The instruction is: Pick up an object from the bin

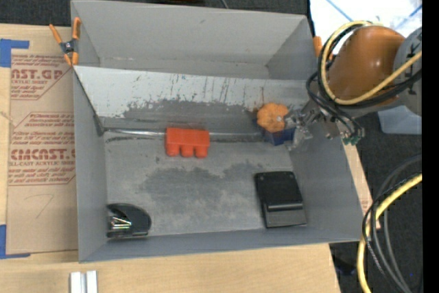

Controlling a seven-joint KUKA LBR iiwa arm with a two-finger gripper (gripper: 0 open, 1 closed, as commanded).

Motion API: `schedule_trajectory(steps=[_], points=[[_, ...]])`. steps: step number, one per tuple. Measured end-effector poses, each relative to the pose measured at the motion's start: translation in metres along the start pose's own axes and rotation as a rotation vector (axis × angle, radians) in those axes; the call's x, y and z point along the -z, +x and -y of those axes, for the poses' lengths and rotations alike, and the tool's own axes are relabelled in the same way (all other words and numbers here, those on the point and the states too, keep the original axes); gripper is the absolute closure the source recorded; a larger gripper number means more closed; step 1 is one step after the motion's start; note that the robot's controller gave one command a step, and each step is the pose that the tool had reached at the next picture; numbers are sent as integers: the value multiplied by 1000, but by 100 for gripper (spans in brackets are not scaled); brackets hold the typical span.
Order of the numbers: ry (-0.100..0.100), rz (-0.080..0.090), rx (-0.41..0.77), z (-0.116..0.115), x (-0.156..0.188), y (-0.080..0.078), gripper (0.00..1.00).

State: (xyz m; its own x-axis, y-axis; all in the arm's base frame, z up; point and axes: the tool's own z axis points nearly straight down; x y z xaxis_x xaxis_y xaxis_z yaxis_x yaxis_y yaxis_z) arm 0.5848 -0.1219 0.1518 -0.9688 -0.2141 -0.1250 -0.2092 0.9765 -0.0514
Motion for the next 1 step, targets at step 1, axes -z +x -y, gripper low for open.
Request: schedule_trajectory(steps=[1], points=[[1,3,40,-5,-4,7,100]])
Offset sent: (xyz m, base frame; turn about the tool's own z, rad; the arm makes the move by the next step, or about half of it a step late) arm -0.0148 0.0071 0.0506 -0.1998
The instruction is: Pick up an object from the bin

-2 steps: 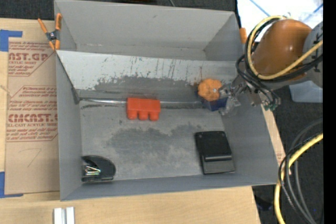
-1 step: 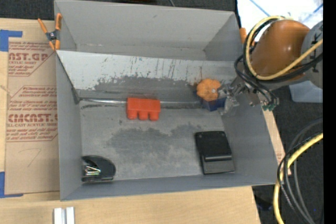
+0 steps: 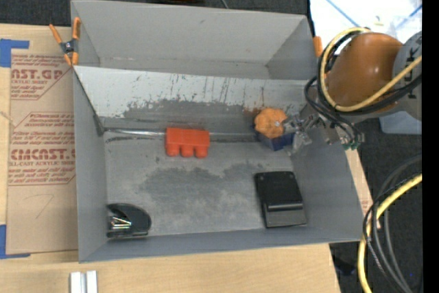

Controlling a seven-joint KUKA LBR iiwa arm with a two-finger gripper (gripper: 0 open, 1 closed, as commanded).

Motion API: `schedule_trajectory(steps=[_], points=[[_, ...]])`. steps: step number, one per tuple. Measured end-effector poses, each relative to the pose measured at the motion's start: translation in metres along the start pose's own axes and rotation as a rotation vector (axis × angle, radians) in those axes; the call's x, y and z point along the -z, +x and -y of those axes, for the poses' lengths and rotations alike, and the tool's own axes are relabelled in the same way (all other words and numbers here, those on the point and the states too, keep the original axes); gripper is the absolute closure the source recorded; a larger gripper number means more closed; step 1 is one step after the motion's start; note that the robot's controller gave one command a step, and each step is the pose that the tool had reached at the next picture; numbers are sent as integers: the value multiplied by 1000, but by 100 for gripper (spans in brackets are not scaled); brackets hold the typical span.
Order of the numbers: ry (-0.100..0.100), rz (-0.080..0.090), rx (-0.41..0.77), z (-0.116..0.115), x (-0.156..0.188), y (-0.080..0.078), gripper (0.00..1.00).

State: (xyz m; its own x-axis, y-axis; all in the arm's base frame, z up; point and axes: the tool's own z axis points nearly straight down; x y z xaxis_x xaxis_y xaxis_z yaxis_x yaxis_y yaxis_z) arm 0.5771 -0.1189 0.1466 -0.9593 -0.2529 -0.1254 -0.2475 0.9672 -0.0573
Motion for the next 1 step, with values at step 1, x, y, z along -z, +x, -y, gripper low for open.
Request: schedule_trajectory(steps=[1], points=[[4,10,160,-3,59,-4,100]])
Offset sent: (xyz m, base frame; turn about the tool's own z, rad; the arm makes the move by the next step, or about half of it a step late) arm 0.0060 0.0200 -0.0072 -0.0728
